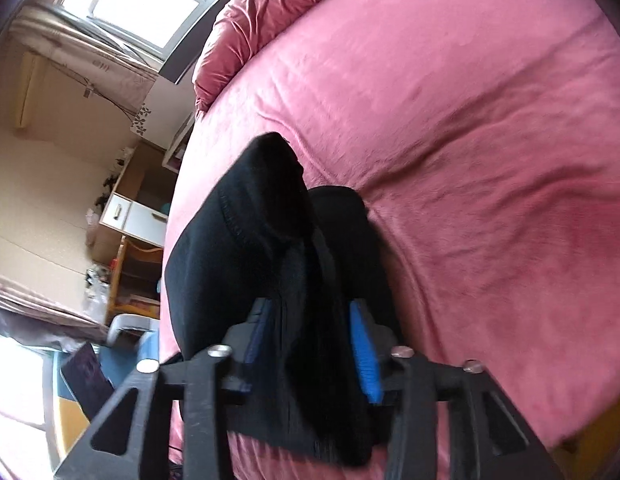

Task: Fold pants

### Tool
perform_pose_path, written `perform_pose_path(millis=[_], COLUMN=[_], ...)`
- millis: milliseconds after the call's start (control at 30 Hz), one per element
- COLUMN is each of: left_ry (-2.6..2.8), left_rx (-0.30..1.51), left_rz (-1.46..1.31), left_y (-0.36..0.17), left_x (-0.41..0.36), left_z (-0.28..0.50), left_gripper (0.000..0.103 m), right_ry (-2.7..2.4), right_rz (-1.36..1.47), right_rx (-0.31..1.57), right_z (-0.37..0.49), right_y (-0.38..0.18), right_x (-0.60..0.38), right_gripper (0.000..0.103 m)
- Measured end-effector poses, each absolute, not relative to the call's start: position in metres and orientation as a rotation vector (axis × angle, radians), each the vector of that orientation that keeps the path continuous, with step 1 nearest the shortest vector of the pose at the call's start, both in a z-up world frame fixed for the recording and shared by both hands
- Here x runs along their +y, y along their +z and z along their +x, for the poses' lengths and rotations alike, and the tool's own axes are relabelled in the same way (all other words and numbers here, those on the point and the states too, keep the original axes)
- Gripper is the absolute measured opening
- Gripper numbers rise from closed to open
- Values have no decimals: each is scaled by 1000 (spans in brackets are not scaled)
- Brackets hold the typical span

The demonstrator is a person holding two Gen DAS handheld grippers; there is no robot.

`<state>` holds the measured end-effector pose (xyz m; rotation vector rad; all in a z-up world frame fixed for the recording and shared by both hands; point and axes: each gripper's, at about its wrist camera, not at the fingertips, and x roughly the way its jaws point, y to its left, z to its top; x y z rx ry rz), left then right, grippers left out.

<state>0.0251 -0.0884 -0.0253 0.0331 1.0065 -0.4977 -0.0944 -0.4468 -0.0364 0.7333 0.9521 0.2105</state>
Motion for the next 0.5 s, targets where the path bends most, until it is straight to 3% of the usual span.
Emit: perform_pose_path(millis=[167,500], left_ry=[-477,-455], left_rx=[982,945], left_rz=[54,102], left_y=[-26,-17], left_x=[-95,-119], left_z=[17,-11], left_gripper=[28,28], right_ry=[288,187], right_rz=[736,863], right_rx=[942,999], right_z=[-141,-149], right_y=[-8,-51], right_x=[-424,-406], right_gripper=[44,44])
